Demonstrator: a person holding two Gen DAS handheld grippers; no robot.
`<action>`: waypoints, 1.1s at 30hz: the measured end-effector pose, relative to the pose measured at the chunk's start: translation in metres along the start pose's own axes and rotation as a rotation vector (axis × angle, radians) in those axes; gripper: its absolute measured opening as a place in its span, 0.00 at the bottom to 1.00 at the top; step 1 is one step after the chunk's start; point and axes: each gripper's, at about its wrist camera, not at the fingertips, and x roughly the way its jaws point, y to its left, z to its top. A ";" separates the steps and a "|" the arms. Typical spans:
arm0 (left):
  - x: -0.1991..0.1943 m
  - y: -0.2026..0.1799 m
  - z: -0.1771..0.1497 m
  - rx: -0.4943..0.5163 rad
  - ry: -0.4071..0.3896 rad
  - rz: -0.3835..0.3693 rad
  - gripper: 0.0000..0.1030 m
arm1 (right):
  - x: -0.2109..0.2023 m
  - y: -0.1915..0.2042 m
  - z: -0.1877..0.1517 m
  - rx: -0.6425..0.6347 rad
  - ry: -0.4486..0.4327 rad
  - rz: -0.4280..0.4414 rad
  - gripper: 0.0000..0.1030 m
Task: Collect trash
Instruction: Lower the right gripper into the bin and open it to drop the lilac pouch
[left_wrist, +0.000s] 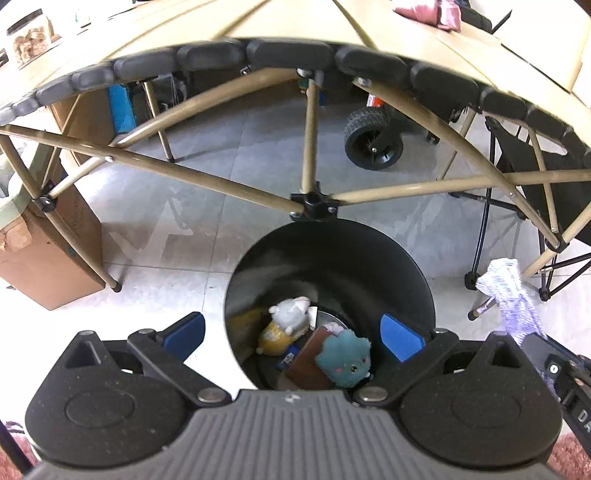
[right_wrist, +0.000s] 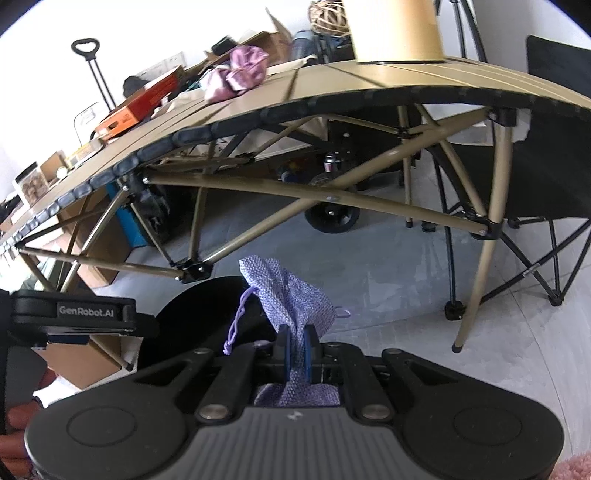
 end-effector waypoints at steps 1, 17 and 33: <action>-0.002 0.004 -0.001 -0.003 -0.004 0.000 1.00 | 0.001 0.004 0.000 -0.007 0.002 0.001 0.07; -0.021 0.084 -0.008 -0.113 -0.037 0.020 1.00 | 0.027 0.079 0.001 -0.146 0.052 0.039 0.07; -0.032 0.145 -0.025 -0.191 -0.038 0.020 1.00 | 0.070 0.121 0.002 -0.198 0.124 -0.011 0.07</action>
